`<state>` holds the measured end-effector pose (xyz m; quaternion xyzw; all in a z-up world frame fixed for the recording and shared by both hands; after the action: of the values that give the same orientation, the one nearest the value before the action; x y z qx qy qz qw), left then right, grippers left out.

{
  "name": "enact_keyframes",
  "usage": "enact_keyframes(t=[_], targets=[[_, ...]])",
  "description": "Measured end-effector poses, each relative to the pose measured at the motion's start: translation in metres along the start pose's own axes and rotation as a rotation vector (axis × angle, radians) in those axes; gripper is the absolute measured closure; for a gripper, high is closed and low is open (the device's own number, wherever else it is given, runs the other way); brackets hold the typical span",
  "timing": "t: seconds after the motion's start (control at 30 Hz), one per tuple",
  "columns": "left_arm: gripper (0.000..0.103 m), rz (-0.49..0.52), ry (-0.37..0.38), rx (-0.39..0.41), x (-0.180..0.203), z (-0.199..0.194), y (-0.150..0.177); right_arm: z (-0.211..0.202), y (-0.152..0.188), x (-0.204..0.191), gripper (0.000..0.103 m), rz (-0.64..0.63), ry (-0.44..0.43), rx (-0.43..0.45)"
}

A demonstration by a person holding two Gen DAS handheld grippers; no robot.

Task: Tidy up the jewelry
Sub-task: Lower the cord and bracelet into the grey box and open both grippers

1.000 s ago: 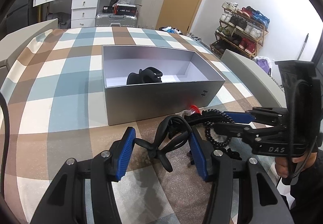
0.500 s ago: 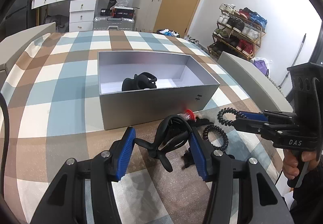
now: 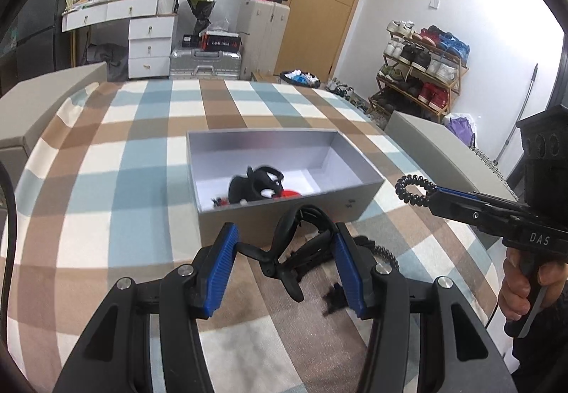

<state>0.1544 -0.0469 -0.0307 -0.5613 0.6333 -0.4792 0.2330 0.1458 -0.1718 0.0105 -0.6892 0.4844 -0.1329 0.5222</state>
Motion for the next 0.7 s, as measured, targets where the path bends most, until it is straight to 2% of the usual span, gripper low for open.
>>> enact_keyframes(t=[0.33, 0.7], targets=[[0.055, -0.006, -0.044, 0.051, -0.020, 0.014, -0.026, 0.020, -0.028, 0.000, 0.069, 0.047, 0.014, 0.062], [0.055, 0.016, -0.059, 0.066, -0.025, 0.032, -0.039, 0.047, -0.030, 0.007, 0.069, 0.072, 0.031, 0.037]])
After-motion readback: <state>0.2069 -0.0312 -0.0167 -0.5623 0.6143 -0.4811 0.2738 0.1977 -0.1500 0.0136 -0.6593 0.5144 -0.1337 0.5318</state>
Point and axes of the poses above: each gripper's, at about its wrist camera, not at the fingertips, and z roughly the way its jaws point, x to its right, y to its underside, the point moved 9 cm from there along z, roughly the way its jaws point, and after that the axes turned 13 degrees about x, right-handed, at the moved point
